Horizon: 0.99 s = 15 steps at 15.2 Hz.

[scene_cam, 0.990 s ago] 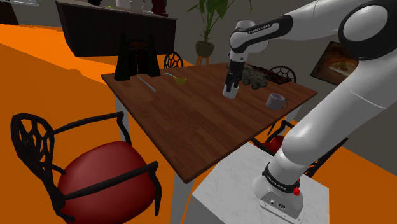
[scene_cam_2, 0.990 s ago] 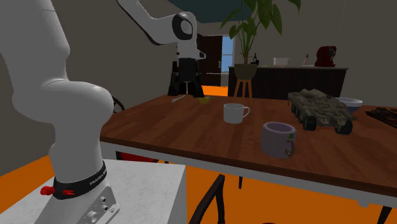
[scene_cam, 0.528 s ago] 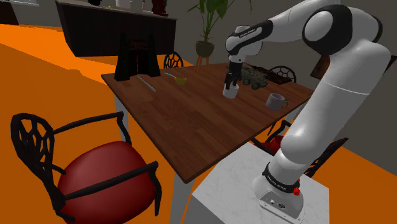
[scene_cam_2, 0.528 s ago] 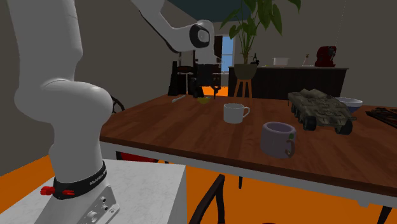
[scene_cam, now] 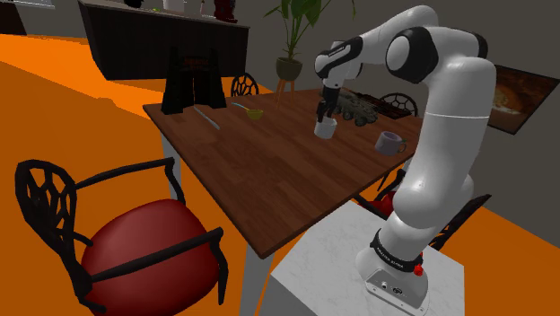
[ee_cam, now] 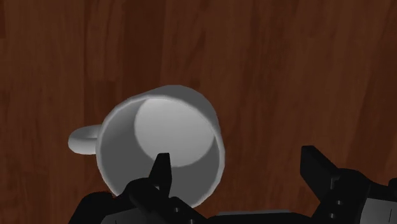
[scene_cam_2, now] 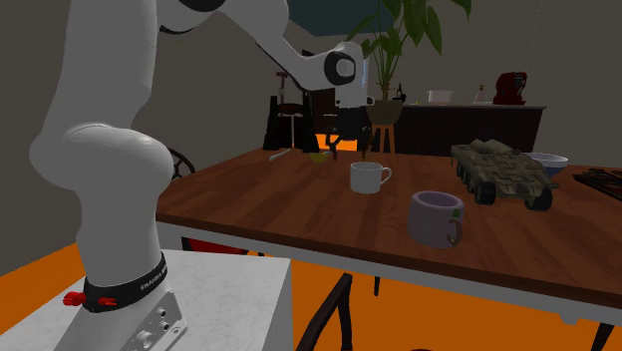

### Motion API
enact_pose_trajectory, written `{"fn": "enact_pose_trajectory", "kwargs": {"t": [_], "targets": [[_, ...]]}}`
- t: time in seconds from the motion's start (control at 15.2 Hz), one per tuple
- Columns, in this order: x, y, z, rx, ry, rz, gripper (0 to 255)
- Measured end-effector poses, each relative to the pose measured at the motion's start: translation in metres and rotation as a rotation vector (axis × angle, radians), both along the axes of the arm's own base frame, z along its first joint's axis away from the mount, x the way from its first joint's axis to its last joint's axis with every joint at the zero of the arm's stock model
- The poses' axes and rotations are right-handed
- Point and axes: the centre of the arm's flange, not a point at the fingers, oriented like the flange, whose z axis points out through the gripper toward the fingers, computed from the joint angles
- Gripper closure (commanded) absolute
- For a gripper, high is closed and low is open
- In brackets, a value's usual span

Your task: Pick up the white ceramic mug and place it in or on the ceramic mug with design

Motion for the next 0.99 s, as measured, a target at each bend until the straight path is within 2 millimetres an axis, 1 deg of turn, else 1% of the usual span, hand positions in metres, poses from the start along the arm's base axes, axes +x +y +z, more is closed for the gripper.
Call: {"fn": "enact_pose_trajectory", "kwargs": {"t": [0.13,0.53,0.92,0.99], "targets": [[0.003,-0.007,-0.009,-0.001,-0.002,0.000,0],[0.003,-0.009,-0.039,-0.002,-0.003,0.001,0],[0.003,-0.009,-0.043,-0.002,-0.004,0.001,0],[0.003,-0.009,-0.043,-0.002,-0.004,0.001,255]]}}
